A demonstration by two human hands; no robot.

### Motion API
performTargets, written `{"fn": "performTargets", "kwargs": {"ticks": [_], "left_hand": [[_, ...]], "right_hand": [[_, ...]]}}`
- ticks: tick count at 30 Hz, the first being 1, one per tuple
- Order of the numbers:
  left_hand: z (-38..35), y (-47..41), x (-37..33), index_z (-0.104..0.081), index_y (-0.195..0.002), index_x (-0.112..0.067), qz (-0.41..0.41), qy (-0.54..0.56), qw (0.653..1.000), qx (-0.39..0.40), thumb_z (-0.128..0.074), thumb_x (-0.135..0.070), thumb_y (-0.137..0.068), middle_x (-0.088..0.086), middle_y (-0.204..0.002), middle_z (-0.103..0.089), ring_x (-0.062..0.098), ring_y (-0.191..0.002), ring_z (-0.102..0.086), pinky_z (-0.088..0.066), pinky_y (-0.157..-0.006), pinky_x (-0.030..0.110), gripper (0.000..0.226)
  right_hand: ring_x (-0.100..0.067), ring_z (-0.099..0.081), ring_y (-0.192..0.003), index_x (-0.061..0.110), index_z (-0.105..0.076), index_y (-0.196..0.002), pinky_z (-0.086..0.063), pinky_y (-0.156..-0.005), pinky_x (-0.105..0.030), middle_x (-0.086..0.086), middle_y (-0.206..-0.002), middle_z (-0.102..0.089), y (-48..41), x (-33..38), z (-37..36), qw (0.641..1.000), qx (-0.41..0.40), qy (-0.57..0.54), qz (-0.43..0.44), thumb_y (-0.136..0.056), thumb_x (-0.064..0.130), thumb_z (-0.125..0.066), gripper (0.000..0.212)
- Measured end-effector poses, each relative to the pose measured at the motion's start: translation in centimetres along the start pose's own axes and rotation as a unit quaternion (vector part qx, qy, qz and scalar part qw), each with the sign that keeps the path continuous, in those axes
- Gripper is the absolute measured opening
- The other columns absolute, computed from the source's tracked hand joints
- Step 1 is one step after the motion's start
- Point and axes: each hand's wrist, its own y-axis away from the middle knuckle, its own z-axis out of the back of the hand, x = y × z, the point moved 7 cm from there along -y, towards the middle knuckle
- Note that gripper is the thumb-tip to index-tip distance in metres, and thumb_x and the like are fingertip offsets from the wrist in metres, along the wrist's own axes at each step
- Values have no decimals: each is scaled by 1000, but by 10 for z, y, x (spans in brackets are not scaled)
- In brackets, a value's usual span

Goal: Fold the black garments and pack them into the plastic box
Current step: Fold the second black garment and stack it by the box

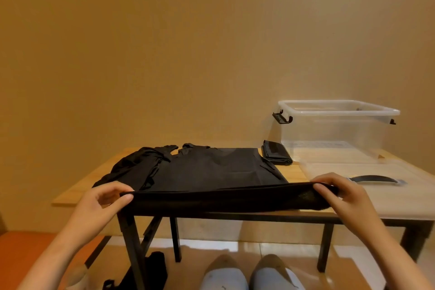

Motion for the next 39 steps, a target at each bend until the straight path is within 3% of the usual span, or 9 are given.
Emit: {"fn": "performTargets", "kwargs": {"ticks": [5,11,13,18,22,26,30,35,39], "left_hand": [[-11,2,8,-73,-78,-31,12,-15,998,56,-65,-3,-88,-7,-86,-70,12,-80,-63,-47,-79,33,30],[-29,-42,18,-73,-82,-33,18,-9,999,44,-66,-12,-89,-7,-82,-69,10,-80,-63,-47,-80,30,23],[-34,-71,19,-73,-82,-34,13,-11,999,30,-66,-13,-90,-10,-87,-70,6,-84,-63,-46,-81,27,24],[-50,-156,21,-73,-86,-23,23,23,999,7,-65,-11,-90,-9,-88,-73,6,-88,-66,-46,-82,28,15],[-69,-239,30,-74,-79,-22,26,13,999,22,-66,-6,-89,-12,-73,-71,-1,-69,-61,-46,-71,20,20],[-96,-318,57,-68,-82,-14,65,18,997,22,-63,-1,-90,6,-79,-67,19,-76,-59,-47,-75,31,17],[-126,-383,109,-67,-94,-5,135,-10,991,21,-61,-2,-92,11,-81,-61,23,-78,-57,-49,-71,31,7],[-176,-411,176,-64,-97,-6,184,-135,969,91,-66,-8,-90,3,-75,-49,24,-80,-51,-40,-76,31,8],[-194,-410,194,-66,-102,-3,181,-174,961,116,-65,-11,-92,3,-72,-48,22,-77,-51,-39,-74,31,13]], "right_hand": [[-10,-66,-92,37,-70,-91,-54,-81,-29,11,-89,-70,8,-7,-4,999,34,-18,-30,-84,41,-61,12],[-5,-64,-94,38,-68,-91,-52,-84,-23,15,-91,-69,-24,-20,-21,998,13,-15,-62,-82,45,-59,15],[-4,-64,-95,38,-68,-91,-52,-83,-21,14,-93,-69,-45,-25,-23,998,-5,-21,-63,-82,59,-57,26],[-2,-63,-91,25,-70,-96,-55,-81,-27,16,-88,-68,-111,-56,-30,995,-21,9,-98,-90,15,-64,13],[-2,-61,-90,23,-69,-98,-53,-81,-26,13,-91,-67,-178,-91,-44,990,-23,49,-129,-92,17,-63,11],[-13,-64,-92,19,-69,-99,-56,-79,-36,5,-95,-69,-246,-149,-76,979,-15,121,-162,-93,22,-62,10],[-30,-65,-89,11,-64,-105,-54,-70,-41,-9,-98,-71,-297,-202,-125,946,6,275,-172,-96,21,-56,16],[-37,-60,-82,3,-53,-108,-44,-61,-37,-16,-96,-64,-304,-258,-178,899,66,390,-188,-95,5,-46,14],[-35,-57,-80,1,-52,-111,-42,-59,-37,-18,-94,-60,-298,-280,-192,912,56,367,-176,-92,0,-50,18]]}}
